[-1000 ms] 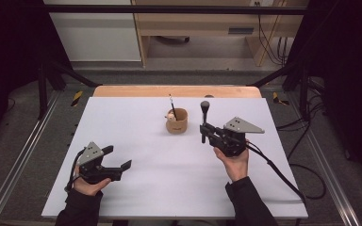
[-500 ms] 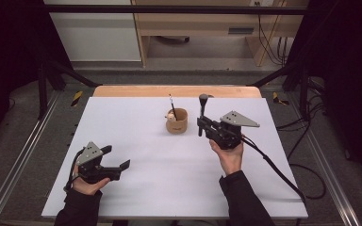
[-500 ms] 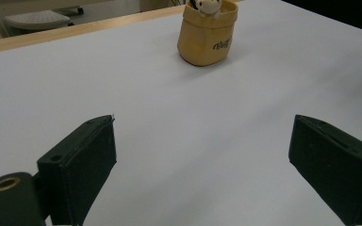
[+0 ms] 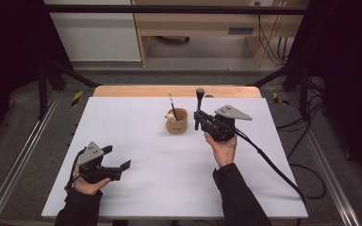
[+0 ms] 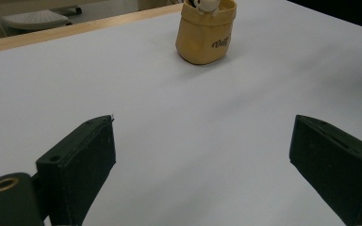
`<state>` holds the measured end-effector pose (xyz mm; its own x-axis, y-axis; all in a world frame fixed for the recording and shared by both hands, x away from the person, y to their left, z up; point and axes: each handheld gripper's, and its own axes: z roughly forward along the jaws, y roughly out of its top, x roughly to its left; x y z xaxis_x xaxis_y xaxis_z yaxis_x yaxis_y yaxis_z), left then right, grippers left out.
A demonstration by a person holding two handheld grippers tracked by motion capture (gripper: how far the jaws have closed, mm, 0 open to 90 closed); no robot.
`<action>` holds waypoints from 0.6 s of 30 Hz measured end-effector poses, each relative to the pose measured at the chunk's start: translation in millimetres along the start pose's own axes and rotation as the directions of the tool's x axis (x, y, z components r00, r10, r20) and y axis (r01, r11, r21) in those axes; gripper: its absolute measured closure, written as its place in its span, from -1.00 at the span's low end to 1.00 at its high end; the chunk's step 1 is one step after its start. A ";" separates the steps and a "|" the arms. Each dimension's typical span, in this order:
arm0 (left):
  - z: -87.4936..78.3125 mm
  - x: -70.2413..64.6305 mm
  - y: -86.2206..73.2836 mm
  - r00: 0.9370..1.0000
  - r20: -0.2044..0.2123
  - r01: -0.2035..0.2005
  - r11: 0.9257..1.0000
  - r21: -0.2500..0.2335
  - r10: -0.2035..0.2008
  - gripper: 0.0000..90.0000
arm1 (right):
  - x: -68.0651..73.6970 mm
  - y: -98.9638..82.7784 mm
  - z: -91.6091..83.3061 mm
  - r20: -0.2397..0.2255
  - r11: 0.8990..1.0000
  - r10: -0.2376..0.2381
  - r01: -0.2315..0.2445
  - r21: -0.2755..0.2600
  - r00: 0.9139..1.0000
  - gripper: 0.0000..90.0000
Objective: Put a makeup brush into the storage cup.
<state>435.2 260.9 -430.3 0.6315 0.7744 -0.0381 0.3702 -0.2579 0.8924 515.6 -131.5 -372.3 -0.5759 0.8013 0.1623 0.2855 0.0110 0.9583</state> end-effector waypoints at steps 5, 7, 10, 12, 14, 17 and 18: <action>0.1 0.4 0.0 1.000 0.000 -0.002 1.000 -0.001 0.002 -0.84 | -2.3 0.6 7.7 0.009 1.000 0.003 -0.003 0.002 1.000 0.76; 0.1 0.6 0.0 1.000 0.000 -0.002 1.000 -0.001 0.002 -0.84 | -3.3 0.6 10.4 0.013 1.000 0.007 -0.007 -0.001 1.000 0.76; 0.0 0.8 0.0 1.000 0.001 -0.003 1.000 -0.001 0.003 -0.84 | -4.6 1.0 14.4 0.017 1.000 0.013 -0.013 -0.004 1.000 0.76; 0.2 1.1 -0.1 1.000 0.001 -0.003 1.000 -0.001 0.003 -0.84 | -5.0 2.0 17.3 0.019 1.000 0.011 -0.011 -0.002 1.000 0.76; 0.4 1.1 -0.1 1.000 0.002 -0.004 1.000 0.000 0.004 -0.85 | -4.7 3.5 20.3 0.022 1.000 0.008 -0.008 -0.004 1.000 0.76; 0.7 0.6 -0.2 1.000 0.003 -0.003 1.000 0.000 0.003 -0.85 | -3.7 6.7 24.5 0.020 1.000 0.008 -0.008 -0.009 1.000 0.76; 0.8 0.5 -0.1 1.000 0.004 -0.003 1.000 0.000 0.003 -0.85 | -3.3 7.8 25.9 0.022 1.000 0.008 -0.008 -0.009 1.000 0.76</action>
<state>436.0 261.0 -430.8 0.6356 0.7712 -0.0370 0.3680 -0.2605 0.8926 539.5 -118.5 -371.5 -0.5568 0.8141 0.1649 0.2834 -0.0004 0.9590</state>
